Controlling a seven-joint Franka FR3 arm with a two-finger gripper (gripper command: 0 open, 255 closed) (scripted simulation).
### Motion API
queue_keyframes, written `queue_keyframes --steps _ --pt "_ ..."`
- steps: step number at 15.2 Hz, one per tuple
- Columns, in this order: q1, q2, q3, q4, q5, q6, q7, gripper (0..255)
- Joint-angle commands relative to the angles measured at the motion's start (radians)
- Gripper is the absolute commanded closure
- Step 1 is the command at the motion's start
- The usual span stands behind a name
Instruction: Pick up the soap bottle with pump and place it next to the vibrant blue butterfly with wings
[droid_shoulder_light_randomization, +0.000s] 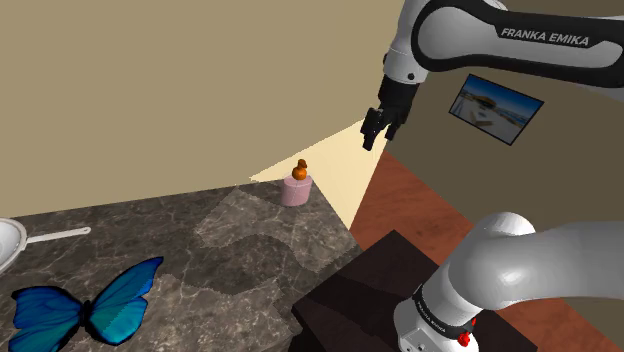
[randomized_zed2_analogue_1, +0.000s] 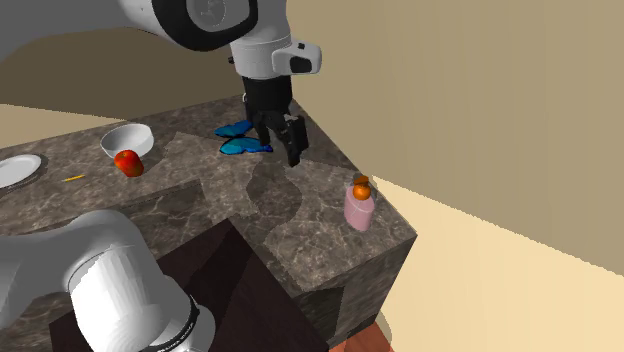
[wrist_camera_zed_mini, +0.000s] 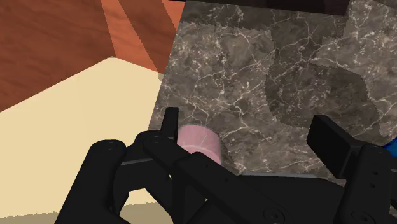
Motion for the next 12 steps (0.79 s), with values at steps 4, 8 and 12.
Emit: queue_keyframes --steps 4,8,12 --pt "-0.005 0.097 -0.008 0.001 0.000 0.096 0.000 0" --pt "-0.010 0.239 -0.018 0.022 0.001 0.215 0.000 0" --pt "-0.015 0.388 -0.027 0.066 0.004 0.321 -0.002 0"
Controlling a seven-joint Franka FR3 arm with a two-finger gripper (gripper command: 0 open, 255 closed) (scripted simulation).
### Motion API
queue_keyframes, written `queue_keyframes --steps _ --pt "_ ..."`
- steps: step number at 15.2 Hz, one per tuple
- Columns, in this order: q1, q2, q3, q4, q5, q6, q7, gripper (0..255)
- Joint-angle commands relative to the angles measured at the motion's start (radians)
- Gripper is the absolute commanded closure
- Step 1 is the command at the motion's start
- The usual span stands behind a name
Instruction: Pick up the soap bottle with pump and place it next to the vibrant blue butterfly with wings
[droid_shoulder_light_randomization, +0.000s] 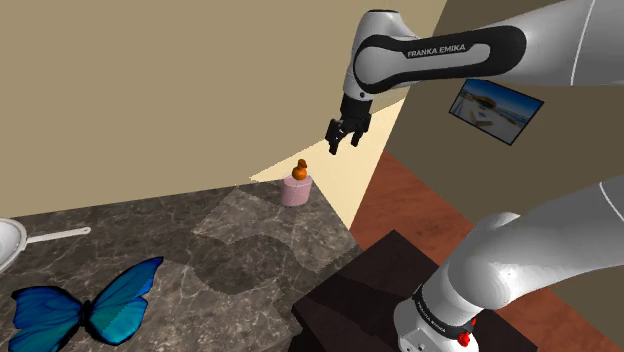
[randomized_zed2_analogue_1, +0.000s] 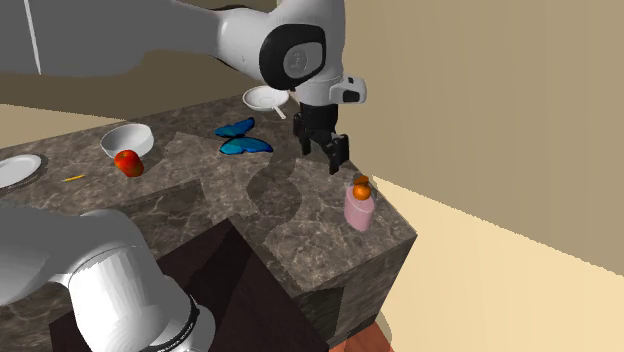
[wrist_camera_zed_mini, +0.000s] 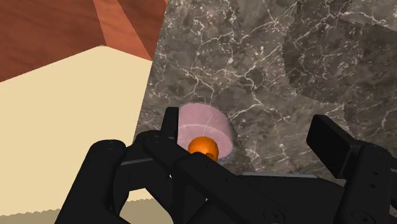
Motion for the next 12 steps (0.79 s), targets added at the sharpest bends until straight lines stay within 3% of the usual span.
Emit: queue_keyframes --steps 1,12 --pt "-0.002 0.083 -0.005 0.023 0.002 0.061 -0.001 0" --pt "-0.012 0.513 -0.021 0.267 0.033 0.244 -0.020 0"
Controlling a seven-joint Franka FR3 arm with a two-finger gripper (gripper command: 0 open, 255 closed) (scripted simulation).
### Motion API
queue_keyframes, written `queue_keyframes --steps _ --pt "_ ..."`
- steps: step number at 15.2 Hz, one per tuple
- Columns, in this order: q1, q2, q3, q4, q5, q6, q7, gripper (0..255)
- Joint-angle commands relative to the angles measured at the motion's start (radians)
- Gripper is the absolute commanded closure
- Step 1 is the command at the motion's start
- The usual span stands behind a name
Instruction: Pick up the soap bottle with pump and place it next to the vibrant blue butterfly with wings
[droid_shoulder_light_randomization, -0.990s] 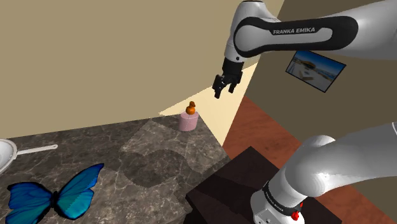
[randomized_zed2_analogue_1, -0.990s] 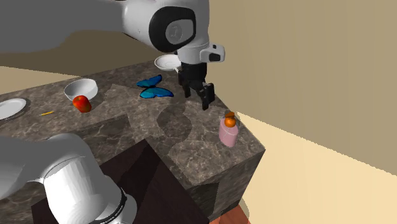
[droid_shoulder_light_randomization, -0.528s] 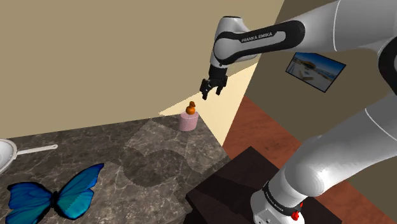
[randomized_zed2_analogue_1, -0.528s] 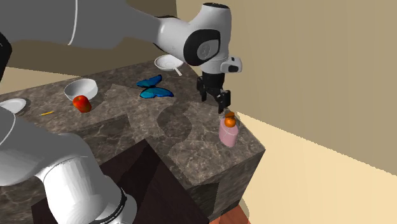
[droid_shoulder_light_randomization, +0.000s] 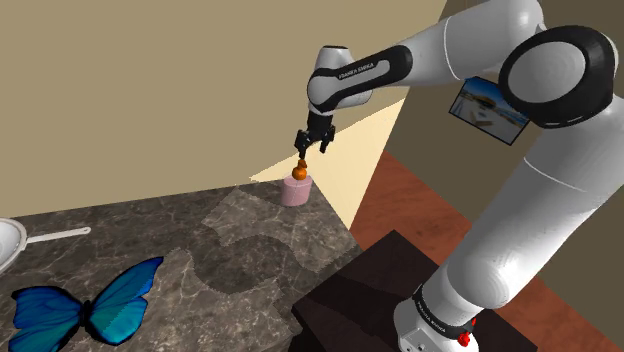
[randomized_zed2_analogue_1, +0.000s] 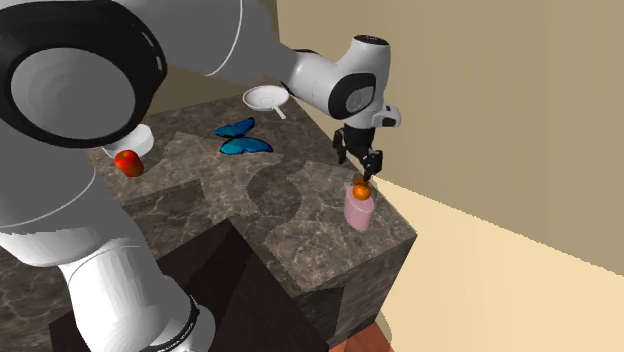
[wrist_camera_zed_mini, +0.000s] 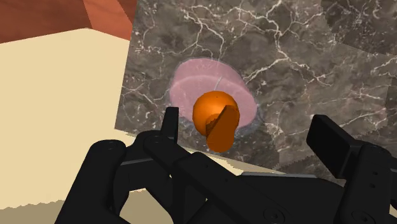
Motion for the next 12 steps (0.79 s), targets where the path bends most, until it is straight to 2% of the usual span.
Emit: queue_keyframes --steps 1,3,12 --pt "-0.005 0.088 -0.004 0.059 0.008 0.028 -0.010 0" --pt "-0.008 0.167 -0.004 0.123 0.016 0.043 -0.014 0" --pt "-0.009 0.228 -0.003 0.095 0.018 0.132 -0.015 0"
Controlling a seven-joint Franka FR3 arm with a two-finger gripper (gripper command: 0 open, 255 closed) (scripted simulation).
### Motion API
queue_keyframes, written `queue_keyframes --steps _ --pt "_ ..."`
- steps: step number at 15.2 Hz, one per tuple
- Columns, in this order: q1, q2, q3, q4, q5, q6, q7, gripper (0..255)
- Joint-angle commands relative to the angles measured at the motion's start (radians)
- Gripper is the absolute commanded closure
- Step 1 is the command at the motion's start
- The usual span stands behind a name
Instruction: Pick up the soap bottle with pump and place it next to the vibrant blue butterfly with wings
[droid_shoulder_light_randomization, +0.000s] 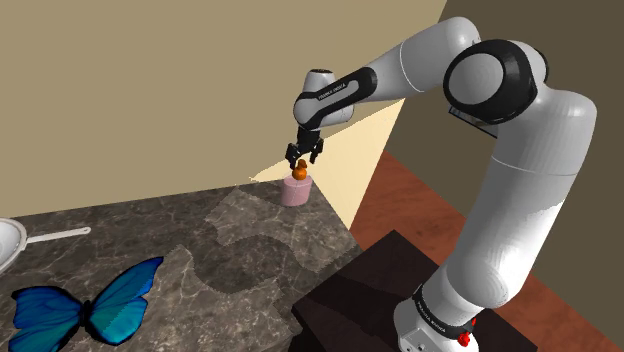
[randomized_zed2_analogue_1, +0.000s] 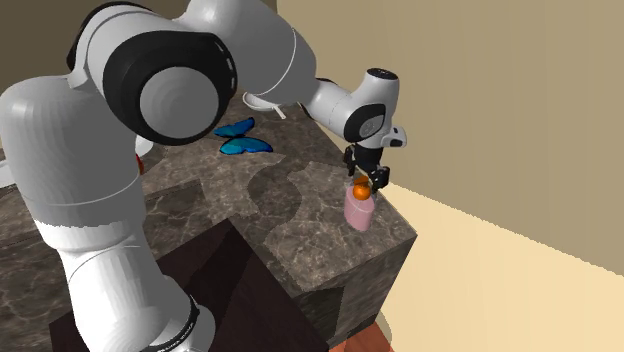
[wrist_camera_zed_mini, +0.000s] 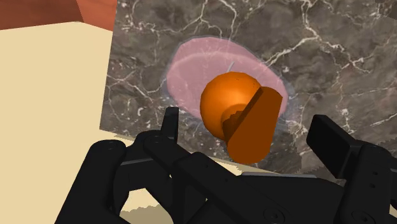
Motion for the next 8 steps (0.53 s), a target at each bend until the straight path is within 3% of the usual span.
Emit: queue_keyframes --steps 1,7,8 --pt "0.000 0.006 0.000 0.000 0.000 0.007 0.000 0" --pt "0.000 0.006 0.000 0.000 0.000 0.007 0.000 0" --pt "0.000 0.006 0.000 0.000 0.000 0.007 0.000 255"
